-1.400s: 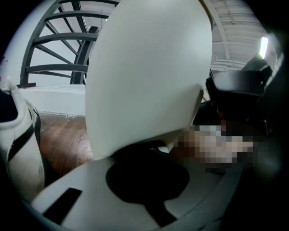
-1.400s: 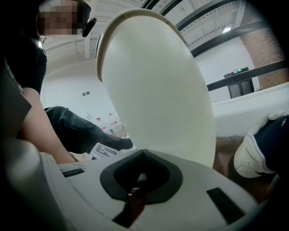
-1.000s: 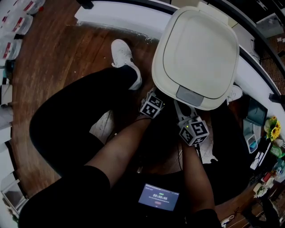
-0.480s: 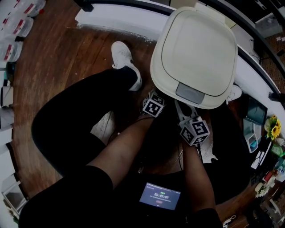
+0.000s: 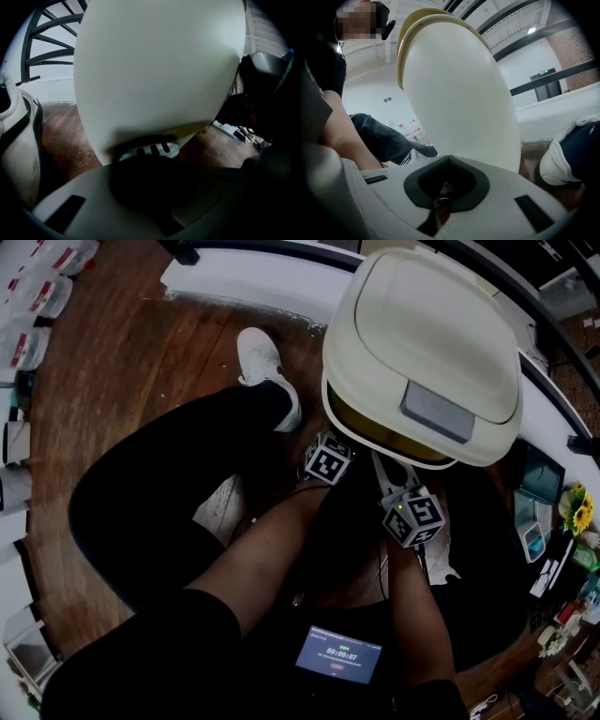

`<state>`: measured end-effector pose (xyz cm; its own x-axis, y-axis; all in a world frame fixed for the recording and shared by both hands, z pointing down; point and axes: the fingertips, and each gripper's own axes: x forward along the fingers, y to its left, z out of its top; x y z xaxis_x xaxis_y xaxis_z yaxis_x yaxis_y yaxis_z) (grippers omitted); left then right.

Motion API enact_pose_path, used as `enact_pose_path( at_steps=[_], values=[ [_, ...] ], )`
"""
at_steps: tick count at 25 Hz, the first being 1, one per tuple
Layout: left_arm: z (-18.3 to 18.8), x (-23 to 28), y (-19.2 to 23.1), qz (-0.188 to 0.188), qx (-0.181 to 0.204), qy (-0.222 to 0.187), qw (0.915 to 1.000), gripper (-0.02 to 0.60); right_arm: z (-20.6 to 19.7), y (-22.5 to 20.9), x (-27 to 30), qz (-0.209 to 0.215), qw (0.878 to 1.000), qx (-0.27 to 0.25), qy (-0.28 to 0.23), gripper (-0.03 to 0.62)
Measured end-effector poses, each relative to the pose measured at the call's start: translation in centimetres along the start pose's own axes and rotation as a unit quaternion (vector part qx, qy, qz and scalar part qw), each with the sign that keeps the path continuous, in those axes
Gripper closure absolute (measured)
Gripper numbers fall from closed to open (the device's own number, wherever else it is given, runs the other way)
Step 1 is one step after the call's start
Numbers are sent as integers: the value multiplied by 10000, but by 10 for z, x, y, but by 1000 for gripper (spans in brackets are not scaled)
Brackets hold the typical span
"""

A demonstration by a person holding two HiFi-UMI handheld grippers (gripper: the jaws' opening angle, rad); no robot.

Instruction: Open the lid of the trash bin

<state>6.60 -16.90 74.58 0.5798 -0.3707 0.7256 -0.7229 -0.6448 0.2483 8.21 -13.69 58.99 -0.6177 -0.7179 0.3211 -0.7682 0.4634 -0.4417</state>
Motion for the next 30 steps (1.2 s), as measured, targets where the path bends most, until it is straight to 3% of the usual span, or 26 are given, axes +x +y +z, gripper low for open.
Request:
enact_pose_path(
  at_steps=[13,30],
  values=[
    [-10,13,8,94,-122,330,9993,549,4,2,2,24,10000,24,-43,574],
    [-3,9,3,91,-91,352,9993,549,6,4,1,63,10000,58,-50,574]
  ],
)
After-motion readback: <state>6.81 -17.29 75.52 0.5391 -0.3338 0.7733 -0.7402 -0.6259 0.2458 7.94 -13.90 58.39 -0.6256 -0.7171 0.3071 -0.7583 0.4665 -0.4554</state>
